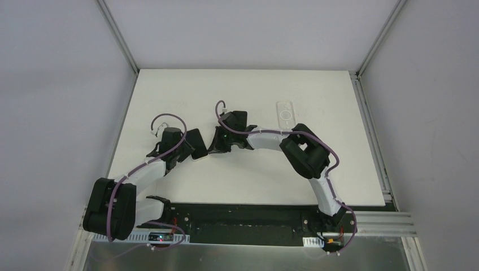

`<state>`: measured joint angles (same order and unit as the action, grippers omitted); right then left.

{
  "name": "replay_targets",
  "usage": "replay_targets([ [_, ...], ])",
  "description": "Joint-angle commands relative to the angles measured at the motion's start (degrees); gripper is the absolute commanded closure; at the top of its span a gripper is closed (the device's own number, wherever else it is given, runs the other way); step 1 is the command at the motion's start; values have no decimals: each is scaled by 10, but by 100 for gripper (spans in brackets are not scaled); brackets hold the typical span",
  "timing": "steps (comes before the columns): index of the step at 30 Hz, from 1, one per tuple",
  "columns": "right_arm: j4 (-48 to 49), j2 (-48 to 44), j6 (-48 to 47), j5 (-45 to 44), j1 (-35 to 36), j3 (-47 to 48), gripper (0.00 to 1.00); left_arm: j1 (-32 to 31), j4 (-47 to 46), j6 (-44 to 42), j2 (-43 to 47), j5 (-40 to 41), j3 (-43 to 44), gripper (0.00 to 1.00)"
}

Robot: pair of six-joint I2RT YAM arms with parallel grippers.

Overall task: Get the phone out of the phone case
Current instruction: Move the phone to the center of the board.

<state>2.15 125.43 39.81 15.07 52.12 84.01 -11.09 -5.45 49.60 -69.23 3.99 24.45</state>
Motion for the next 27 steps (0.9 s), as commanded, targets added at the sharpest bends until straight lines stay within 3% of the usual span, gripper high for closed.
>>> replay_targets([
  [1, -50, -48, 0, -1, 17, -92, 100, -45, 44, 33, 29, -71, -44, 66],
  [7, -31, -127, 4, -26, 27, -200, 100, -118, 44, 48, 82, -62, -76, 67],
  [14, -26, -236, 7, -61, 30, -343, 100, -234, 35, 63, 77, -30, -69, 67],
  [21, -9, -361, 28, -104, 29, -476, 100, -378, 26, 78, -1, 21, 5, 67],
  [27, -51, -437, 31, -133, 30, -524, 100, -435, -1, 65, -110, 24, 80, 67],
])
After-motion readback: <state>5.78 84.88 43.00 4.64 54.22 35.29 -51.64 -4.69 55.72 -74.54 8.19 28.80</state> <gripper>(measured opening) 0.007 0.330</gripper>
